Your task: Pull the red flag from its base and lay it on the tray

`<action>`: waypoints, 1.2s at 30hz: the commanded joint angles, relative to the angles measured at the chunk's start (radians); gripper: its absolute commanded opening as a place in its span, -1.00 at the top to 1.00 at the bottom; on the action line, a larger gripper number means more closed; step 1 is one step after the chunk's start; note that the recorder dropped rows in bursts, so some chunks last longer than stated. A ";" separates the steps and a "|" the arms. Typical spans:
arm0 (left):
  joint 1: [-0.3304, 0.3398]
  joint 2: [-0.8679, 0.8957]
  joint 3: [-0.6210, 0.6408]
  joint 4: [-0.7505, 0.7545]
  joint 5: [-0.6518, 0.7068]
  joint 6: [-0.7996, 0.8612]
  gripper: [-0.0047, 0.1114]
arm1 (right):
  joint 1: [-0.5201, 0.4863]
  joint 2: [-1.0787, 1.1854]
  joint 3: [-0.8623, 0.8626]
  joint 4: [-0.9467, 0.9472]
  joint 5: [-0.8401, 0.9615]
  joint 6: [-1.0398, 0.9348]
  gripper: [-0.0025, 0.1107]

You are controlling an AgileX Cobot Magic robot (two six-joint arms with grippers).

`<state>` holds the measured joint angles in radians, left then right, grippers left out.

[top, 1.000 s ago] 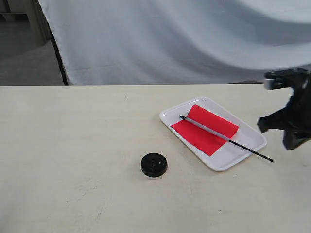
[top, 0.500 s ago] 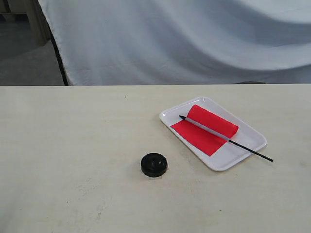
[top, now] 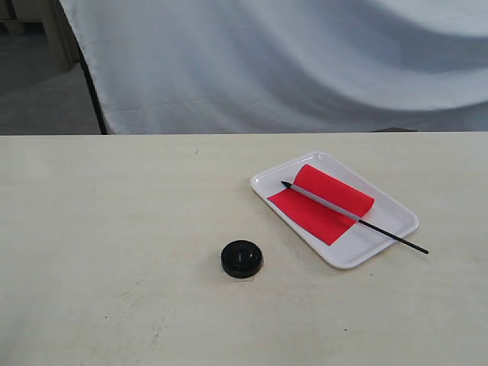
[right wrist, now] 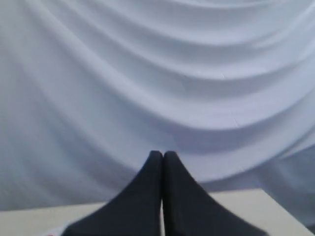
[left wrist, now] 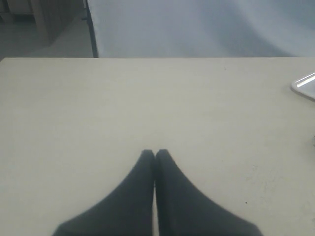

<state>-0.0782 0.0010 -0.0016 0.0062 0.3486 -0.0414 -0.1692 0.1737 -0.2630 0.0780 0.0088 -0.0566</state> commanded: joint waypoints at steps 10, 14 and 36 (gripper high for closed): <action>-0.004 -0.001 0.002 0.000 -0.004 0.000 0.92 | 0.233 -0.174 -0.003 0.004 -0.014 -0.042 0.96; -0.004 -0.001 0.002 0.000 -0.004 0.000 0.92 | 0.233 -0.174 -0.003 0.008 -0.018 -0.015 0.96; -0.004 -0.001 0.002 0.007 -0.004 0.000 0.92 | 0.233 -0.174 0.263 0.057 0.132 0.042 0.96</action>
<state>-0.0782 0.0010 -0.0016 0.0103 0.3486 -0.0414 0.0622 0.0046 -0.0012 0.1416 0.1391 0.0000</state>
